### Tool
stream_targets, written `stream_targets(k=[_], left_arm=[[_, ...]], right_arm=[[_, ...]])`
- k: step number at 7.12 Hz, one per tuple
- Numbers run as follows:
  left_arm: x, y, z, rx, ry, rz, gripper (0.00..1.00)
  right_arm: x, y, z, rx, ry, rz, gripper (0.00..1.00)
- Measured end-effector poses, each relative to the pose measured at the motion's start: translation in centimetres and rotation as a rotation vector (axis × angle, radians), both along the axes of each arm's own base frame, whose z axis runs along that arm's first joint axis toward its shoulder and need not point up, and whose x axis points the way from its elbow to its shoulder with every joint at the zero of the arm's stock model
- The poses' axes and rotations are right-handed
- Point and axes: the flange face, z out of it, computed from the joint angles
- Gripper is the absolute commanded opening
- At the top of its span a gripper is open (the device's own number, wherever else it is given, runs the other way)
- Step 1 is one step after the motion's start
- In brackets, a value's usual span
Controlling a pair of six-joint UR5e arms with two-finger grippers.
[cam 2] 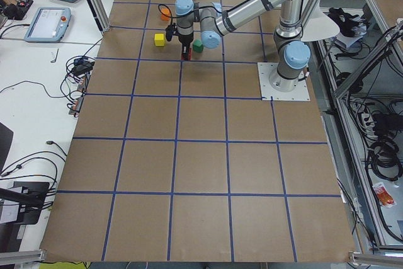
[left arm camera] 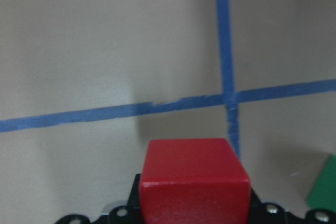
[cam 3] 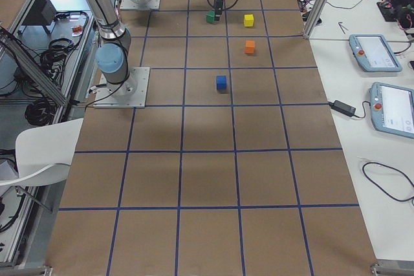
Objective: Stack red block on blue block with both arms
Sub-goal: 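Lift the red cube with the left gripper and carry it toward the table center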
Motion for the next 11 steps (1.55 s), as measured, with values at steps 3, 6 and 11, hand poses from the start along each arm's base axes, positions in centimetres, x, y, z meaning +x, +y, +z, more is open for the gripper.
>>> stream_targets(k=[3,6,11], left_arm=[[-10.9,-1.2,2.0,-0.045,0.022,0.044,0.0],[-19.8,-1.2,0.1,-0.03,0.022,0.099,0.0],[-23.9,-1.2,-5.1,-0.023,0.016,0.113,1.0]], right_arm=[[0.4,-0.1,0.2,-0.006,-0.049,-0.002,1.0],[-0.1,-0.3,0.1,-0.007,-0.048,-0.011,1.0],[-1.9,-0.7,-0.2,-0.002,-0.047,-0.042,1.0]])
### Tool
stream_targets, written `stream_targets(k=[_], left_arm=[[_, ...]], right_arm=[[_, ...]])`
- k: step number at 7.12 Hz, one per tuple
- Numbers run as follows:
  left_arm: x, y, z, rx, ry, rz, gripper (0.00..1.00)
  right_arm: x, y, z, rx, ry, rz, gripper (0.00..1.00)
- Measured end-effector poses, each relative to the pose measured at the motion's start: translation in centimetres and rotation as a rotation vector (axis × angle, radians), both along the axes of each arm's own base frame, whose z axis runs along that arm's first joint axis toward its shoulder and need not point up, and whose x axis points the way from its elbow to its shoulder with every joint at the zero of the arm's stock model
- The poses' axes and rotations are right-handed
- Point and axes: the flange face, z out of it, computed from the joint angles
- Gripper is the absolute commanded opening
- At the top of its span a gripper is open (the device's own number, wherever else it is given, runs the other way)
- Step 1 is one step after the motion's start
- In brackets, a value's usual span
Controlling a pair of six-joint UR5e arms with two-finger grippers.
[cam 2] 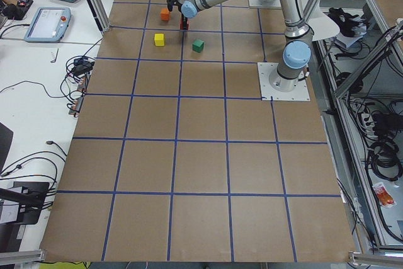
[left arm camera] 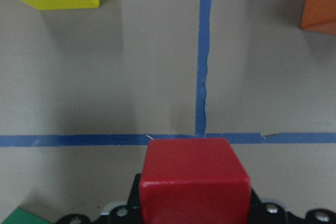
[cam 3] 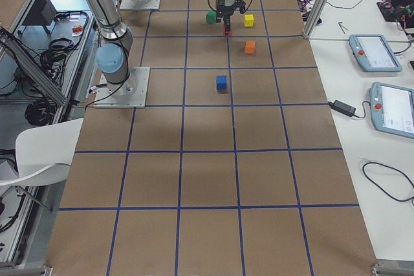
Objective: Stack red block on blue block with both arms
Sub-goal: 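Lift the red cube with the left gripper and carry it toward the table center, then open the left gripper to release the red cube and raise it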
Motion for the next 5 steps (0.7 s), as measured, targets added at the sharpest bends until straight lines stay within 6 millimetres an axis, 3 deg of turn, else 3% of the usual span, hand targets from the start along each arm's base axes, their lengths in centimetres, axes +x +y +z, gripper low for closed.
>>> stream_targets(k=[1,3,5], left_arm=[[0.1,-0.1,0.3,-0.008,0.001,-0.002,1.0],[2.1,-1.2,3.3,-0.041,0.016,0.021,1.0],[7.3,-3.0,9.6,-0.04,0.009,0.004,1.0]], right_arm=[[0.0,0.0,0.0,0.001,-0.003,-0.004,1.0],[0.4,0.0,-0.3,0.008,-0.009,-0.006,1.0],[0.3,-0.2,-1.3,0.028,-0.001,0.002,1.0]])
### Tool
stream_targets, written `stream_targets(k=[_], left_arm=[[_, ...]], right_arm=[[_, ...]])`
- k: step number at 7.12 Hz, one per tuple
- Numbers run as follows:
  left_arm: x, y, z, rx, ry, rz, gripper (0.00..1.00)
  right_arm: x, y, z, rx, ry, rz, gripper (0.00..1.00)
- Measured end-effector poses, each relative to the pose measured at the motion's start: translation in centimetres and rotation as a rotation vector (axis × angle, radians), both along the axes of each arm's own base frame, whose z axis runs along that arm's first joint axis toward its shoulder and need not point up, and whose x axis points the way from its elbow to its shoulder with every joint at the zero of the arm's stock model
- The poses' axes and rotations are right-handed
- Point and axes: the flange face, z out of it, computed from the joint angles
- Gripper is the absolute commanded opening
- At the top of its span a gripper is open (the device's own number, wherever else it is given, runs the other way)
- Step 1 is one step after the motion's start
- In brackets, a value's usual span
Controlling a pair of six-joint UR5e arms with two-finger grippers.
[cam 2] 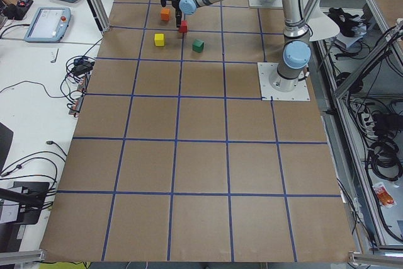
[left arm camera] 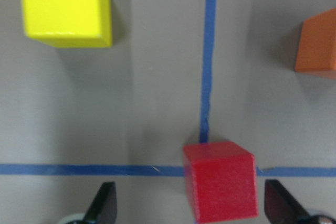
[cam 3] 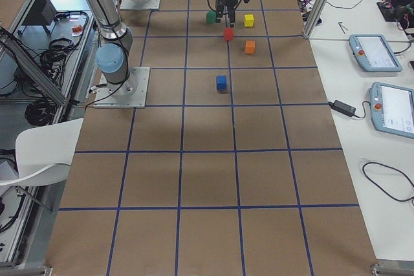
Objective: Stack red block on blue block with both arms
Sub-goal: 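Open the left gripper to release the red cube and raise it, then return the left arm to rest while moving the right gripper over the red cube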
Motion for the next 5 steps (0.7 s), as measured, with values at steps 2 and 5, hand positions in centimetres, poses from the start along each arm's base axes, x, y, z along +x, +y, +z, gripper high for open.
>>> stream_targets(k=[2,5], left_arm=[[7.8,-0.9,9.5,0.05,-0.026,-0.058,1.0],[17.7,1.8,21.3,0.051,-0.039,-0.146,1.0]], right_arm=[[0.5,-1.1,-1.1,-0.011,0.0,0.007,1.0],[5.3,-5.0,-5.6,-0.057,-0.01,0.062,1.0]])
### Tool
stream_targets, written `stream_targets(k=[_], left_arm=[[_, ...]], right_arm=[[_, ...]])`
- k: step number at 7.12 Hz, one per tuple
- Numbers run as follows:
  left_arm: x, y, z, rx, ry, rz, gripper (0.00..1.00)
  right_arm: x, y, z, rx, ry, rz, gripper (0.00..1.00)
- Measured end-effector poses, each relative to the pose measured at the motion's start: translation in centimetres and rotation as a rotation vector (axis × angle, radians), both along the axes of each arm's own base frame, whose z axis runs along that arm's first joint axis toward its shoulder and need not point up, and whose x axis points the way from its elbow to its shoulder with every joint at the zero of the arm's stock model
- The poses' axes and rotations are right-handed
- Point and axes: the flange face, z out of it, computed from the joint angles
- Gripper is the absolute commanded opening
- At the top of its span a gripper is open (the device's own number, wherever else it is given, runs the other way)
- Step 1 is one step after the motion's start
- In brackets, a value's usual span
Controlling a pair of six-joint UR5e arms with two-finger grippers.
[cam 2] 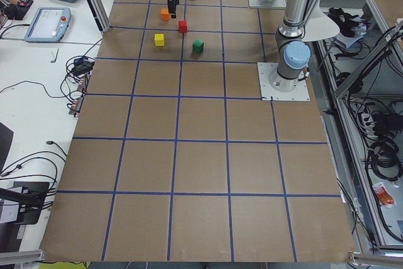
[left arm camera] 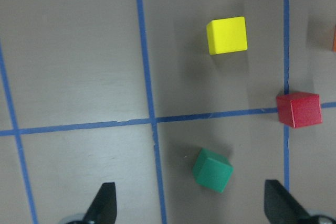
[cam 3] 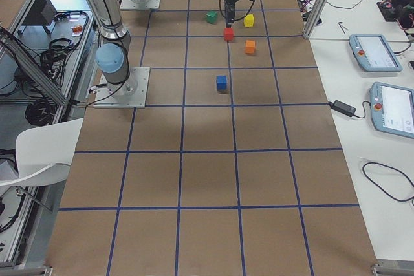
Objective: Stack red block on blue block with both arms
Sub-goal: 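Return the left arm to rest while moving the right gripper over the red cube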
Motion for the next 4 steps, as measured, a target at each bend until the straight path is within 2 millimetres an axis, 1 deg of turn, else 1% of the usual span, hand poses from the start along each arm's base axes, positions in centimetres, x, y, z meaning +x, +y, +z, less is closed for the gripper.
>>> stream_targets(k=[1,2,4], left_arm=[[0.6,1.7,2.2,-0.026,-0.001,-0.007,1.0],[0.7,2.8,2.5,-0.028,-0.001,-0.009,1.0],[0.7,3.9,0.7,-0.004,-0.004,-0.016,1.0]], right_arm=[[2.8,-0.7,-1.9,-0.008,-0.001,-0.002,1.0],[5.0,-1.2,-3.6,-0.007,0.0,-0.002,1.0],[8.3,-1.2,-6.6,0.021,0.005,0.031,1.0]])
